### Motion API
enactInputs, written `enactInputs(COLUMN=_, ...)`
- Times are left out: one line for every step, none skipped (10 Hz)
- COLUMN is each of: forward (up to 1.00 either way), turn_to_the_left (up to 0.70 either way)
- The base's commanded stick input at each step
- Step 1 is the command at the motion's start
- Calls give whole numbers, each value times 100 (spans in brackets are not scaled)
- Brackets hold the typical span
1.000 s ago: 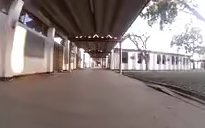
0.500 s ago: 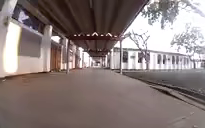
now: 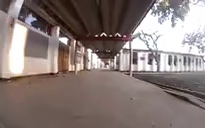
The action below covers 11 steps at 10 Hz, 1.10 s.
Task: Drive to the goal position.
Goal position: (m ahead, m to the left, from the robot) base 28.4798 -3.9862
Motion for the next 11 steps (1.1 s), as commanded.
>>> enactInputs(forward=70, turn_to_the_left=0)
enactInputs(forward=70, turn_to_the_left=0)
enactInputs(forward=70, turn_to_the_left=0)
enactInputs(forward=70, turn_to_the_left=0)
enactInputs(forward=70, turn_to_the_left=0)
enactInputs(forward=70, turn_to_the_left=0)
enactInputs(forward=70, turn_to_the_left=0)
enactInputs(forward=70, turn_to_the_left=0)
enactInputs(forward=70, turn_to_the_left=0)
enactInputs(forward=70, turn_to_the_left=0)
enactInputs(forward=70, turn_to_the_left=0)
